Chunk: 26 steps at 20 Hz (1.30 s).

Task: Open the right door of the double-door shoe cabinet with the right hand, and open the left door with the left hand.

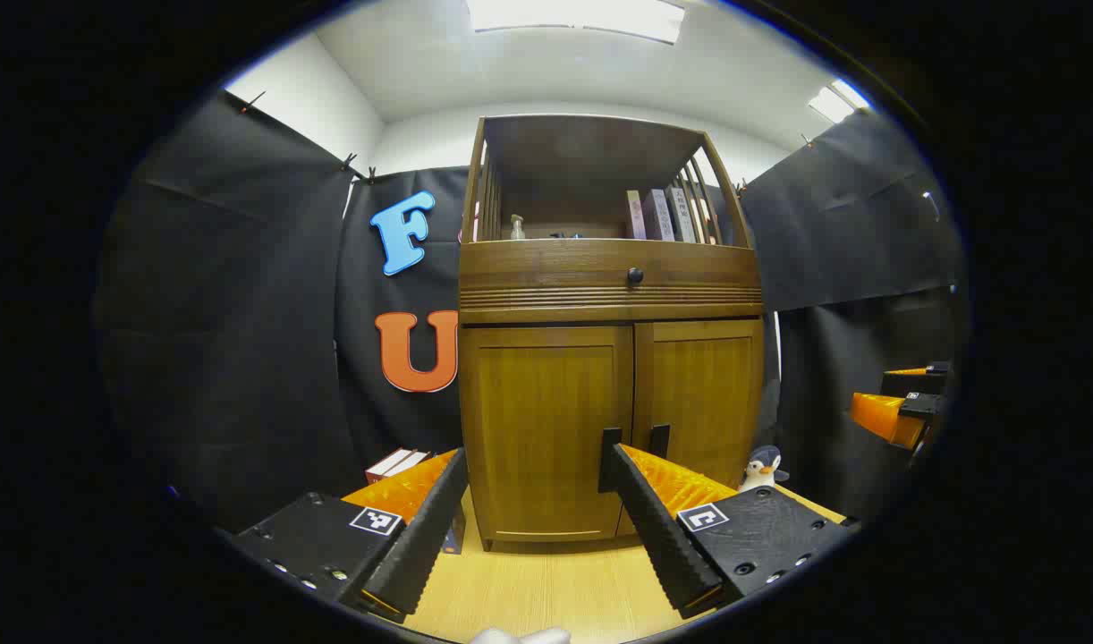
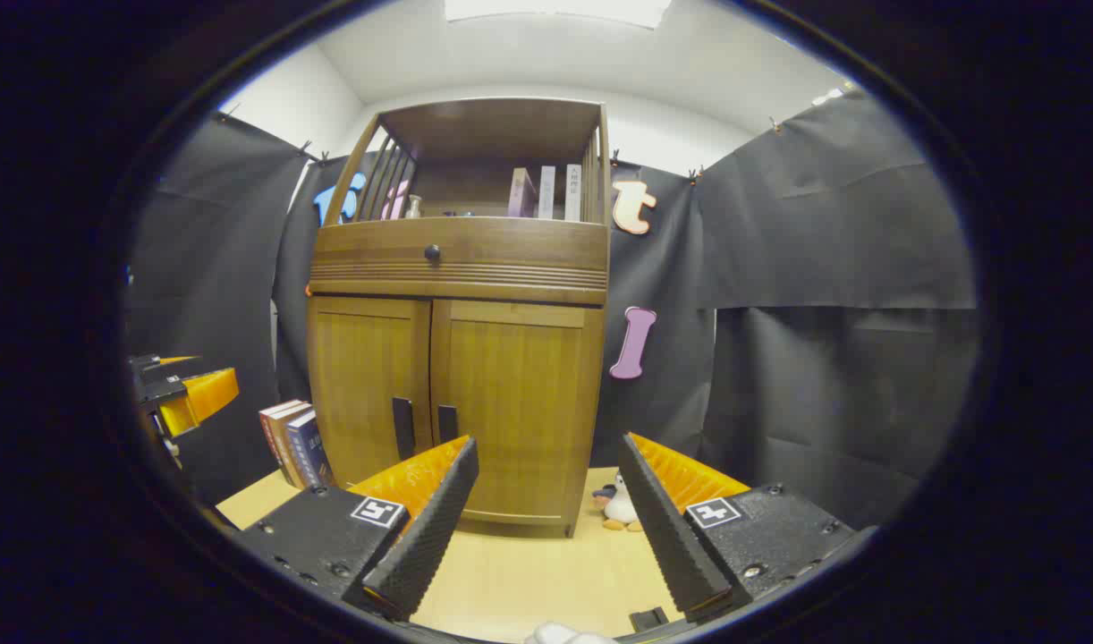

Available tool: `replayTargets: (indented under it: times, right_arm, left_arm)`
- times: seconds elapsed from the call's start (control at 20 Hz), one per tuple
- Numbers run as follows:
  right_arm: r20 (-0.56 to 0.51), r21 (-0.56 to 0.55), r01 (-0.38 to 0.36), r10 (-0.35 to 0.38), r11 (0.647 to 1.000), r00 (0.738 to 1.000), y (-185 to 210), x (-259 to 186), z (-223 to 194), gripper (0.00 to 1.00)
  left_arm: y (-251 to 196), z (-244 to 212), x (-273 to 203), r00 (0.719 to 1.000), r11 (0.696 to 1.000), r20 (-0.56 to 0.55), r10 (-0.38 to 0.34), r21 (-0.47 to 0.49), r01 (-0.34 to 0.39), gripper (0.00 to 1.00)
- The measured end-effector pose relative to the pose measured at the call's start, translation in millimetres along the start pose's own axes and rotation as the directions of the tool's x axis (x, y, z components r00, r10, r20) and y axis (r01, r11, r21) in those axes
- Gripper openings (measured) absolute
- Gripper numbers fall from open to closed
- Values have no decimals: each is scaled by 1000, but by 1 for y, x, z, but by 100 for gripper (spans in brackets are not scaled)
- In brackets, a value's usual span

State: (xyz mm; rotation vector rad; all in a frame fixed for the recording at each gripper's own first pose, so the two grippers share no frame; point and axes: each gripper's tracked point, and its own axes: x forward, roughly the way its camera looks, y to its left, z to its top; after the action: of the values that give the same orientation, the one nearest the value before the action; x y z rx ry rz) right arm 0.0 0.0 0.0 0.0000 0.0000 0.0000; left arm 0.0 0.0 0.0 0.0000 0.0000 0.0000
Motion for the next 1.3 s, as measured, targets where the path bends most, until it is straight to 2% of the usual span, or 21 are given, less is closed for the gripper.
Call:
replayTargets:
  times: [0.8, 1.05, 1.3]
  right_arm:
    - [-24, -4, 7, -7, 1000, 1000, 14, 5, -13, 100]
    - [-39, 0, 20, -20, 1000, 999, 28, 29, -28, 100]
    - [-92, -17, -37, 35, 999, 995, 60, 80, -50, 100]
  left_arm:
    - [3, -9, 1, 999, 1000, -35, -29, -2, 29, 96]
    - [9, -11, -3, 998, 999, -31, -52, 4, 52, 96]
    - [17, -19, -8, 998, 1000, -62, -28, -10, 28, 96]
